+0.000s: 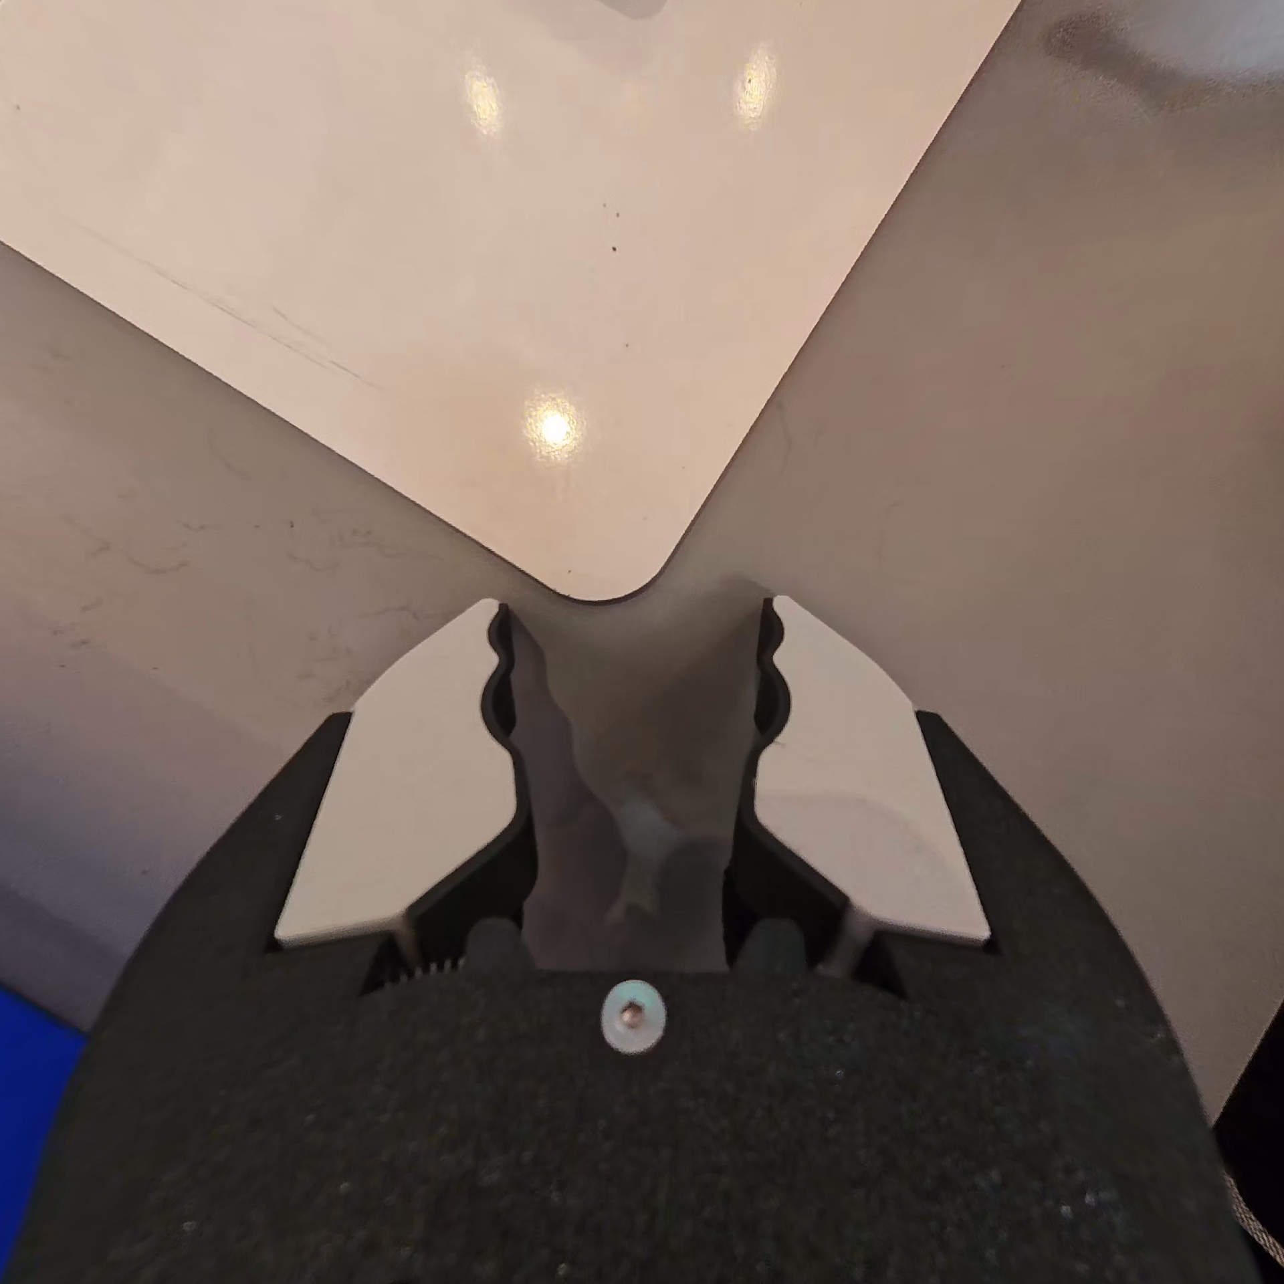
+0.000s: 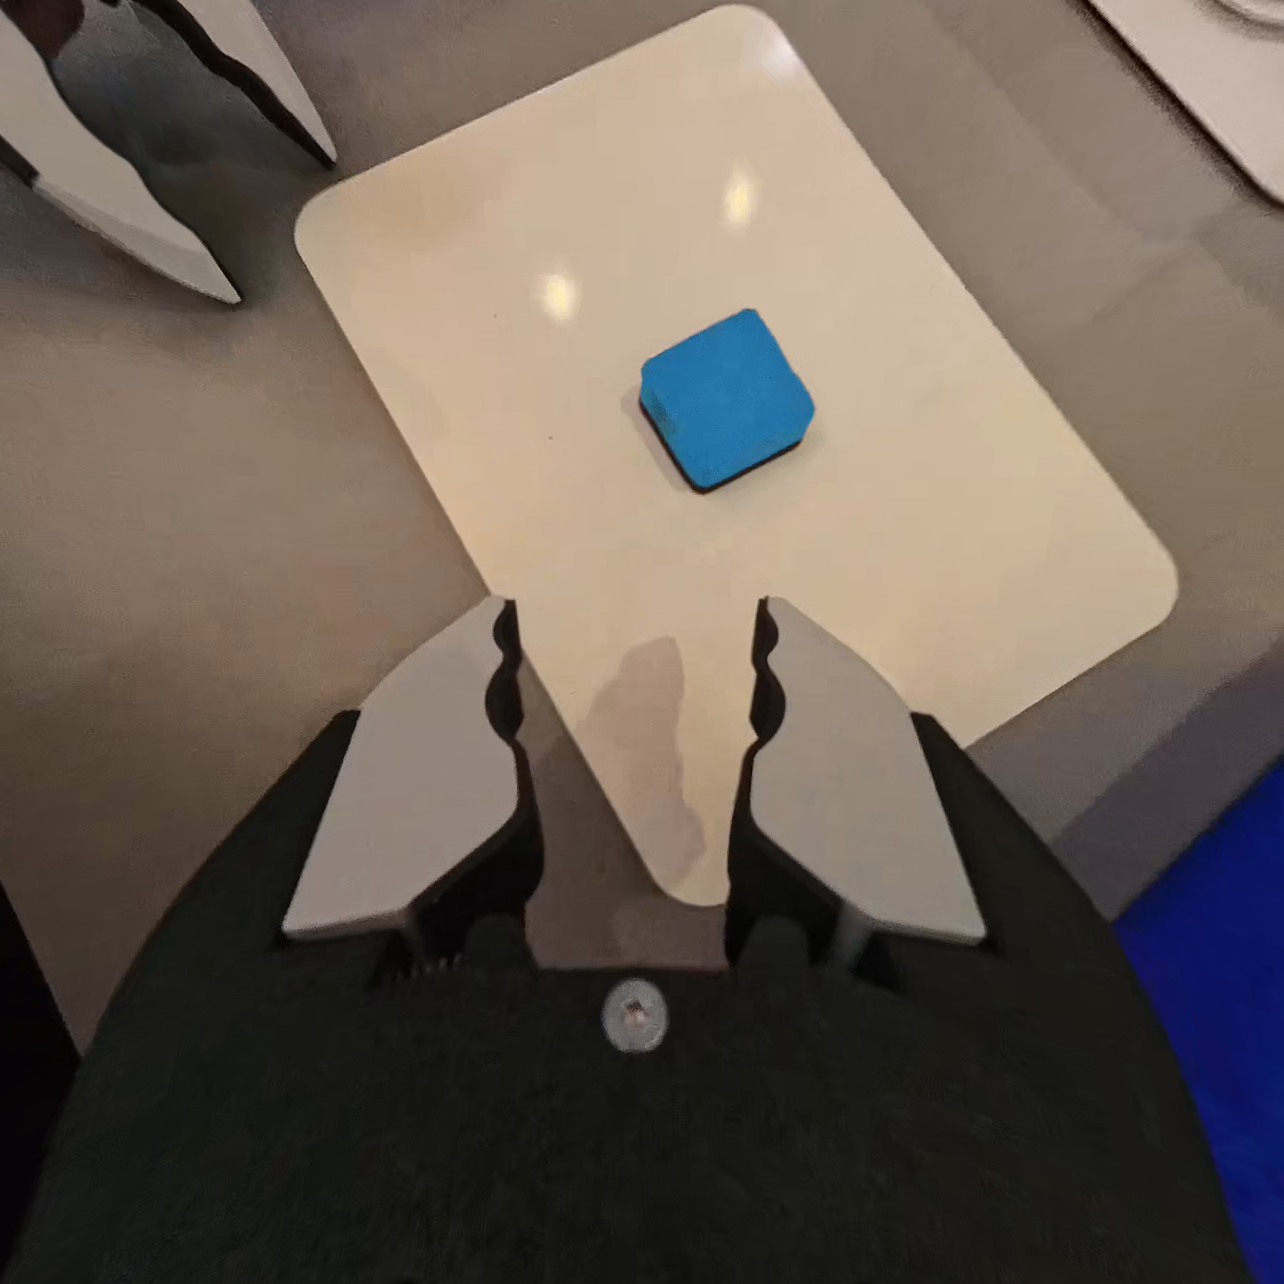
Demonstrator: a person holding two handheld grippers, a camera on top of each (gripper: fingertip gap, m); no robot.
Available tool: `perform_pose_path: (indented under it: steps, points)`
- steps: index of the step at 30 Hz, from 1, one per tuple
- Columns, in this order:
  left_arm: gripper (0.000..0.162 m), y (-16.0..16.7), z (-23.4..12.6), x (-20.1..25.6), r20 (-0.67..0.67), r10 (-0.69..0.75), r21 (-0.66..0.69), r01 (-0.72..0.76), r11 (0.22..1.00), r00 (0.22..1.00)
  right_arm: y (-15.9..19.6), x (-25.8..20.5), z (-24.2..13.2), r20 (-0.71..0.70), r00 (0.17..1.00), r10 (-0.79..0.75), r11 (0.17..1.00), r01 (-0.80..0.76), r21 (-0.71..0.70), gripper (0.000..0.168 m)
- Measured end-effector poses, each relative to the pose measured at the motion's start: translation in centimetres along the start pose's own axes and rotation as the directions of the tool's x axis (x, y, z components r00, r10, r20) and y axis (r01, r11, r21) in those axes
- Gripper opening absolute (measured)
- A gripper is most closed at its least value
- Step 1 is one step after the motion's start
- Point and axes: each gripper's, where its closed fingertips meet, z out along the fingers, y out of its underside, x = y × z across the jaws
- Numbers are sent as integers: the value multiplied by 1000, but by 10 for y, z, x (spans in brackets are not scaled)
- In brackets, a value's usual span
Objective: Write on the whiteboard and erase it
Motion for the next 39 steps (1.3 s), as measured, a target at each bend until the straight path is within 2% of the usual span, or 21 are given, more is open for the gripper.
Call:
perform_pose_path:
  steps: [4,8,13,15,17,18,21,25,29,39]
  points:
    - [69,4,-3,0,-8,13,-21,-13,1000,1000,25,-21,-3,-27,993,113,987,-109,119,64]
    - [72,8,-5,-4,-5,3,-16,-3,1000,1000,32,-24,-10,-38,978,205,945,-187,268,61]
    - [72,9,-13,-19,31,44,-91,-41,995,999,38,-17,-14,-56,971,233,931,-206,301,60]
    - [66,-18,-21,-26,49,94,-40,-93,995,994,37,-16,-17,-62,973,222,928,-191,321,60]
    - [67,-58,-27,-20,5,163,22,-163,986,987,34,-18,-19,-51,974,221,917,-189,351,58]
    - [70,-74,-24,-15,-28,216,12,-215,976,976,34,-19,-20,-42,974,224,913,-195,358,58]
    - [72,-113,2,-22,-10,376,-81,-376,923,926,31,-25,-22,-16,973,229,900,-205,385,57]
    - [74,-145,48,-20,-82,477,-189,-484,855,875,34,-31,-21,-7,978,209,909,-191,370,57]
    - [76,-159,74,-21,-112,503,-251,-514,820,857,37,-33,-22,18,977,213,909,-205,364,56]
    - [75,-163,92,-14,-165,478,-277,-506,817,863,45,-26,-29,30,970,240,901,-235,364,56]
